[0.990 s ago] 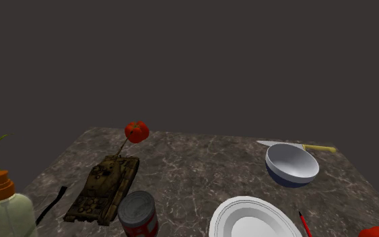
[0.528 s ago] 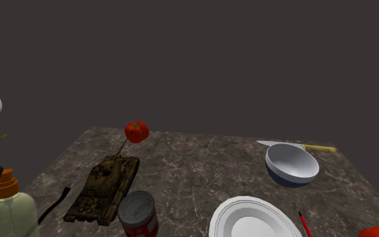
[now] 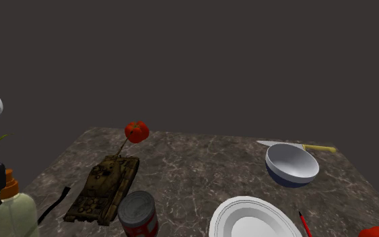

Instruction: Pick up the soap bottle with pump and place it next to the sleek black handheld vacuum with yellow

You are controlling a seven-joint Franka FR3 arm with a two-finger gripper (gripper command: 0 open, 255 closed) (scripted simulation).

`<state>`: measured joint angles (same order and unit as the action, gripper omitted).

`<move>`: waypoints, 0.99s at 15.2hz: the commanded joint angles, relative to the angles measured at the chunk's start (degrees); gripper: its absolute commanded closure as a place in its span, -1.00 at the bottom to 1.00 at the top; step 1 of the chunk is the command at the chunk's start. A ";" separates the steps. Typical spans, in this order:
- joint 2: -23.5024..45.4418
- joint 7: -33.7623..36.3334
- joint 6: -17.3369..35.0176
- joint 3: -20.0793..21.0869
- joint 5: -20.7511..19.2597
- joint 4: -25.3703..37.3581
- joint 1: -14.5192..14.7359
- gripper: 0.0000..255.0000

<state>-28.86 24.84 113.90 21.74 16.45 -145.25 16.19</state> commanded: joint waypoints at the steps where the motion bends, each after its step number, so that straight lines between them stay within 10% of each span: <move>1: 0.05 0.00 -0.12 0.01 -0.01 -0.06 0.00 -1.00; 15: -1.53 0.16 -7.65 -1.59 -1.21 5.85 -0.54 -1.00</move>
<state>-30.39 25.00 106.27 20.16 15.24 -139.43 15.66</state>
